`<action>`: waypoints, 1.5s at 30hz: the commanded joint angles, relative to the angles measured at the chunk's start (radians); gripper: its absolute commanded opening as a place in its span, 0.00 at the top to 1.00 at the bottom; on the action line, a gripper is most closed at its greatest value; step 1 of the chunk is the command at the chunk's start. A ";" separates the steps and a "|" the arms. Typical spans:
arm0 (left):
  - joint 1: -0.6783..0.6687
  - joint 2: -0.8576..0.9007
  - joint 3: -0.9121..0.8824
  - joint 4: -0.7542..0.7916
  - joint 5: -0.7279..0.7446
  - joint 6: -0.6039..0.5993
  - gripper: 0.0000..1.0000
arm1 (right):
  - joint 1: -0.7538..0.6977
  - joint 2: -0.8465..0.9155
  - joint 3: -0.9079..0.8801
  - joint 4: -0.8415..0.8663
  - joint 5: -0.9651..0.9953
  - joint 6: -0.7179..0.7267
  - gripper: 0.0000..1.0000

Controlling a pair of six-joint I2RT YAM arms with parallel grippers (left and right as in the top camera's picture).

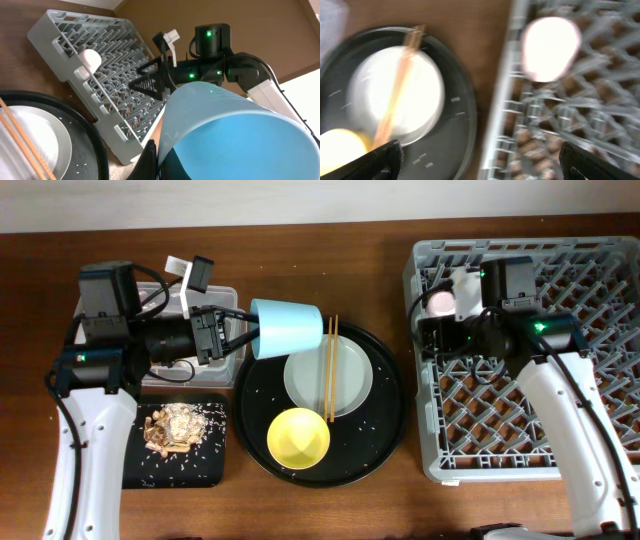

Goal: Sort waste into correct bins and load items into the dishwasher rack
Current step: 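Lift the blue cup and hand it to the right gripper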

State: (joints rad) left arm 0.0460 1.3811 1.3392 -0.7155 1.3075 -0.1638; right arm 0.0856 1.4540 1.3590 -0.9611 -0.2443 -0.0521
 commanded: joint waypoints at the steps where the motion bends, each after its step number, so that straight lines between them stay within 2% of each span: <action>1: 0.005 -0.003 0.018 0.000 0.040 0.024 1.00 | -0.031 -0.074 0.053 -0.011 -0.349 -0.108 0.01; 6: -0.012 -0.003 0.018 0.007 0.066 0.025 1.00 | -0.101 -0.200 0.067 -0.011 -0.860 -0.253 0.00; 9: -0.047 -0.003 0.018 0.050 0.136 0.027 1.00 | -0.088 -0.220 0.067 -0.017 -0.938 -0.255 0.00; 13: -0.109 -0.003 0.018 0.093 0.143 0.027 1.00 | -0.042 -0.215 0.066 -0.019 -0.981 -0.260 0.00; 16: -0.165 -0.003 0.018 0.101 0.088 0.025 1.00 | 0.008 -0.216 0.066 -0.004 -0.993 -0.262 0.01; 29: -0.274 -0.003 0.018 0.131 0.064 0.023 1.00 | 0.136 -0.188 0.066 0.024 -1.001 -0.262 0.04; 36: -0.286 -0.003 0.018 0.140 0.057 0.023 1.00 | 0.162 -0.182 0.066 0.028 -0.997 -0.262 0.11; 40: -0.286 -0.003 0.018 0.139 0.057 0.023 1.00 | 0.162 -0.182 0.066 0.056 -0.998 -0.262 0.19; 42: -0.286 -0.003 0.018 0.139 0.056 0.023 1.00 | 0.162 -0.182 0.066 0.060 -0.998 -0.262 0.27; 45: -0.286 -0.003 0.018 0.139 0.047 0.024 0.99 | 0.162 -0.182 0.066 0.060 -0.998 -0.262 0.30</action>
State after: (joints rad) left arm -0.2375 1.3811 1.3392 -0.5789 1.3567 -0.1562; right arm 0.2375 1.2709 1.4231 -0.9043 -1.2251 -0.3138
